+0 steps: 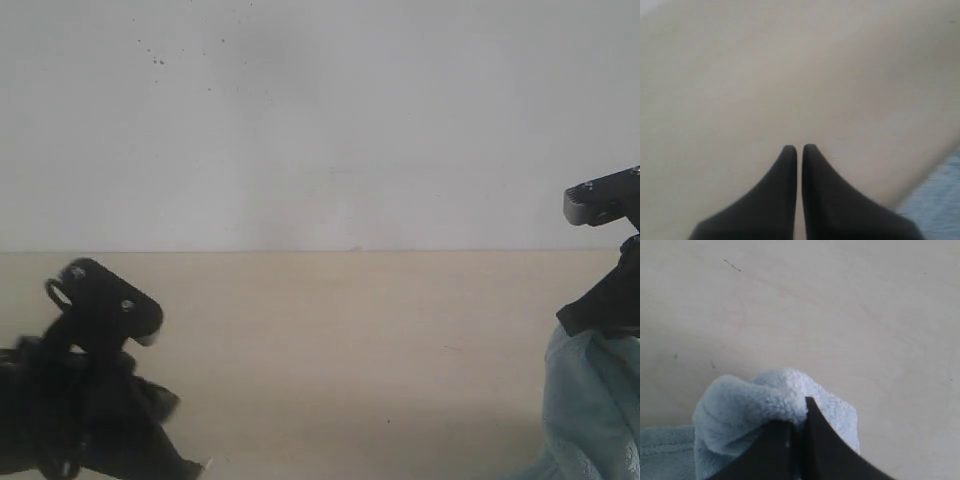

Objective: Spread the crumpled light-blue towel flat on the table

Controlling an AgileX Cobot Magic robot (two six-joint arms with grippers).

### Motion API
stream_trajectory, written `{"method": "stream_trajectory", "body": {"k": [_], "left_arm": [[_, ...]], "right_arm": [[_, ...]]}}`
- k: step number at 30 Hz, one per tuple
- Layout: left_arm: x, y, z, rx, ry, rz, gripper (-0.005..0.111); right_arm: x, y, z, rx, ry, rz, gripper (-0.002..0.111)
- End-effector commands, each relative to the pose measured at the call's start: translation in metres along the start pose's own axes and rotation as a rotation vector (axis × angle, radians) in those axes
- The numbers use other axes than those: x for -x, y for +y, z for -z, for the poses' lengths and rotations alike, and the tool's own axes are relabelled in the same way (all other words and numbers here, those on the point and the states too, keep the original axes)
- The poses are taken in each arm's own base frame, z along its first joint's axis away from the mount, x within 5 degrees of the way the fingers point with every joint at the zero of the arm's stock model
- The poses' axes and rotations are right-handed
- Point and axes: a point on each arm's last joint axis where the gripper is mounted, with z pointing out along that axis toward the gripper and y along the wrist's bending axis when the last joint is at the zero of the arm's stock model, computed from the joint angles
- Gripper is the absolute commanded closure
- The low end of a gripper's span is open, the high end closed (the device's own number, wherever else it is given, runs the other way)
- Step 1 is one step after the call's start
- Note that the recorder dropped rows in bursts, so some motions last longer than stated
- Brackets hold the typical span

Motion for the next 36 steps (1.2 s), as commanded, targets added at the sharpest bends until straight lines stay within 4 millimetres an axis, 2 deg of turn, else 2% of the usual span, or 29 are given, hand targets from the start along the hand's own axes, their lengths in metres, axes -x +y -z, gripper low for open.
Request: {"method": "stream_trajectory", "body": {"k": [1,3,5,7,8,12,14,17,19,20,22,23,25,26,28,32,36], "left_arm": [[0.017,-0.051,-0.003,-0.570,-0.068,0.128,0.103],[0.023,-0.067,0.006,-0.788,-0.097,-0.025,0.103],[0.026,-0.069,0.008,-0.822,-0.010,-0.034,0.103],[0.024,-0.059,0.004,-0.722,0.164,-0.014,0.103],[0.019,-0.050,0.002,-0.650,0.252,-0.077,0.103],[0.002,-0.005,0.002,-0.197,0.623,-0.167,0.103],[-0.002,0.009,0.005,-0.028,0.685,-0.143,0.101],[-0.001,0.012,0.004,0.006,0.664,-0.154,0.088],[0.001,0.012,0.002,0.005,0.634,-0.161,0.073],[0.003,0.011,0.000,0.005,0.607,-0.149,0.055],[0.007,0.008,-0.002,-0.030,0.555,-0.145,0.036],[0.008,0.006,-0.003,-0.054,0.541,-0.164,0.036],[0.007,-0.002,-0.003,-0.155,0.537,-0.194,0.041],[0.003,-0.011,-0.005,-0.248,0.555,-0.194,0.048],[-0.007,-0.016,-0.013,-0.294,0.591,-0.230,0.053],[-0.017,-0.016,-0.029,-0.254,0.628,-0.213,0.048],[-0.018,-0.017,-0.031,-0.255,0.637,-0.214,0.048]], "right_arm": [[0.001,0.000,0.002,0.002,-0.007,-0.004,0.109],[0.001,0.000,0.002,0.002,-0.007,-0.004,0.109],[0.001,0.001,0.002,0.004,-0.005,-0.006,0.109],[0.001,0.001,0.002,0.011,-0.007,-0.015,0.109],[0.001,0.002,0.002,0.017,-0.008,-0.024,0.109],[0.002,0.004,0.002,0.047,-0.011,-0.064,0.109],[0.002,0.005,0.002,0.052,-0.013,-0.072,0.109],[0.002,0.005,0.002,0.058,-0.015,-0.081,0.109],[0.002,0.006,0.002,0.068,-0.008,-0.088,0.109],[0.000,0.007,0.002,0.073,0.008,-0.086,0.109],[0.000,0.007,0.002,0.072,0.004,-0.086,0.109],[0.000,0.007,0.002,0.072,0.004,-0.086,0.109],[0.001,0.007,0.002,0.071,0.000,-0.087,0.109],[0.001,0.007,0.002,0.070,-0.001,-0.087,0.109],[0.001,0.007,0.002,0.078,-0.003,-0.098,0.109],[0.001,0.008,0.002,0.085,-0.003,-0.108,0.109],[0.002,0.009,0.002,0.100,-0.014,-0.133,0.109]]}}
